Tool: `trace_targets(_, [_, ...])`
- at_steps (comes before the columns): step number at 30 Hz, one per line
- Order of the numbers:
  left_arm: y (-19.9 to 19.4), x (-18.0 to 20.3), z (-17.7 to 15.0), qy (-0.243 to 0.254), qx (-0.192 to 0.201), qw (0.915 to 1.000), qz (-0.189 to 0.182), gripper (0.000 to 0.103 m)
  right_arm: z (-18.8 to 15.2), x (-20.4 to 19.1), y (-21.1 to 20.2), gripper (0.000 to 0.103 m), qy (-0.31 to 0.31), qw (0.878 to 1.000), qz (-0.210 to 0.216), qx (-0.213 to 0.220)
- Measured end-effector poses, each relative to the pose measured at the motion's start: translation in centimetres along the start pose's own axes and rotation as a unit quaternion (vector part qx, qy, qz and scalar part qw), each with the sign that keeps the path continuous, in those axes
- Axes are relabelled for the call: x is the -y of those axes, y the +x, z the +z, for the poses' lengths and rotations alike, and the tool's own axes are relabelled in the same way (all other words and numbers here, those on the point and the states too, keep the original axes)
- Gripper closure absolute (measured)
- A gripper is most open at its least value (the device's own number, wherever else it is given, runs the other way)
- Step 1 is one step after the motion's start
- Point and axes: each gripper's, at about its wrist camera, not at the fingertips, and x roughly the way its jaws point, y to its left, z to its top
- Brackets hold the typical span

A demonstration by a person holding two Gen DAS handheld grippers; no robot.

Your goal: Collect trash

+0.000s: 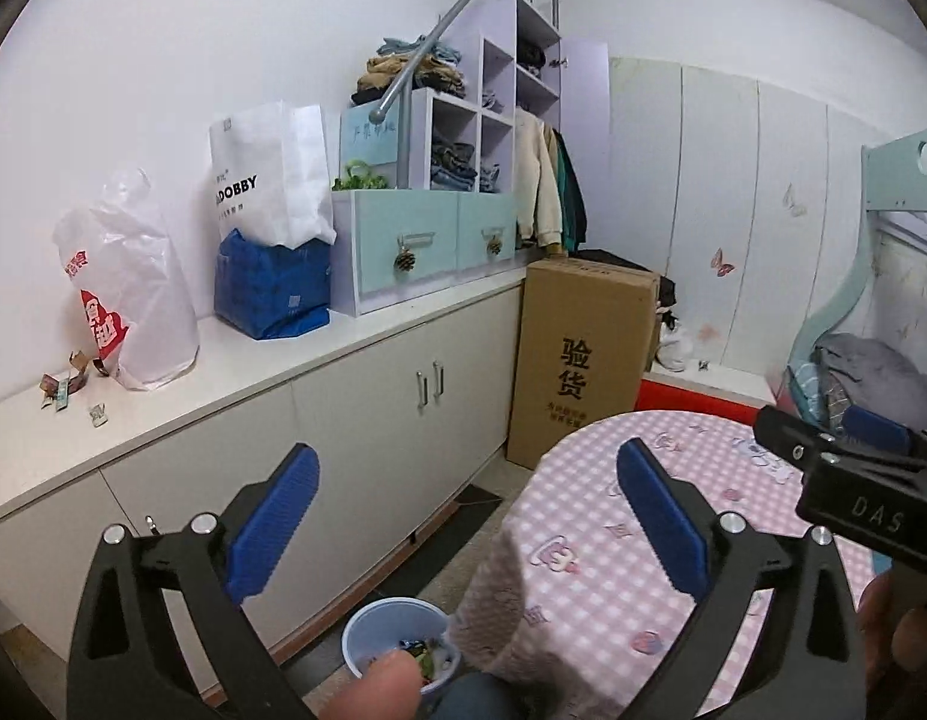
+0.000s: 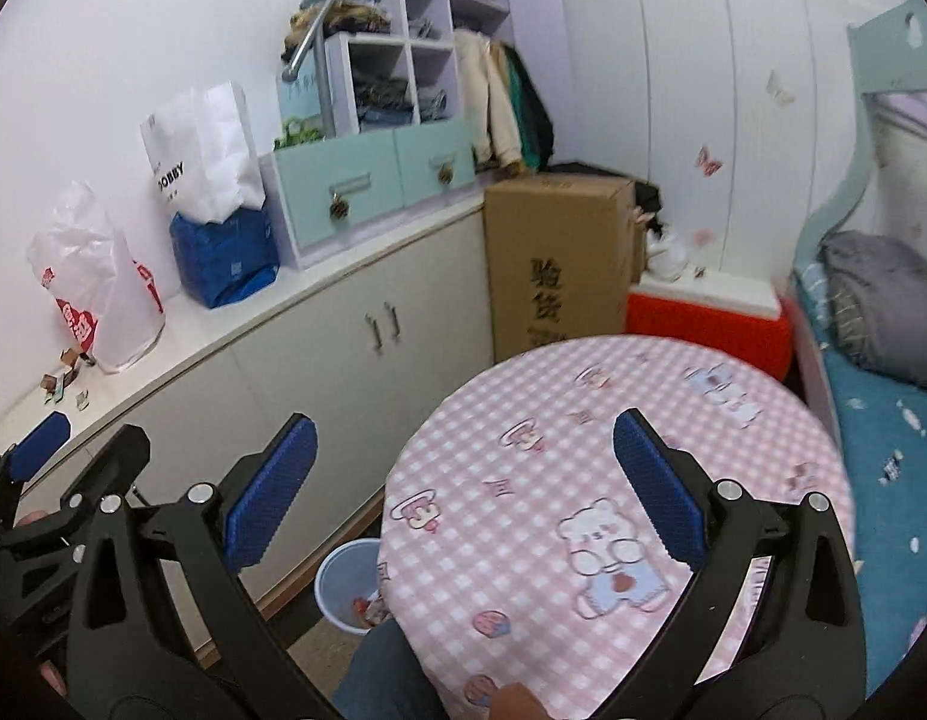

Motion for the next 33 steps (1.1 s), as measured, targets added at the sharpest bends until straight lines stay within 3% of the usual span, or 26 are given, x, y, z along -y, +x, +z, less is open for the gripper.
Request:
trace_targets(5, [-2.0, 0.6, 0.2, 0.002, 0.013, 0.9999, 0.010, 0.005, 0.2, 0.0, -2.8, 0.006, -0.008, 0.999, -0.007, 0.031])
trace_targets(13, [-2.8, 0.0, 0.5, -0.008, 0.014, 0.9997, 0.016, 0.005, 0.3, -1.0, -3.8, 0.006, -0.022, 0.999, -0.004, 0.039])
trace_targets(33, [-2.6, -1.0, 0.8, -0.013, 0.021, 0.9993, 0.027, 0.005, 0.7, -2.8, -3.3, 0.006, -0.031, 0.999, -0.001, 0.039])
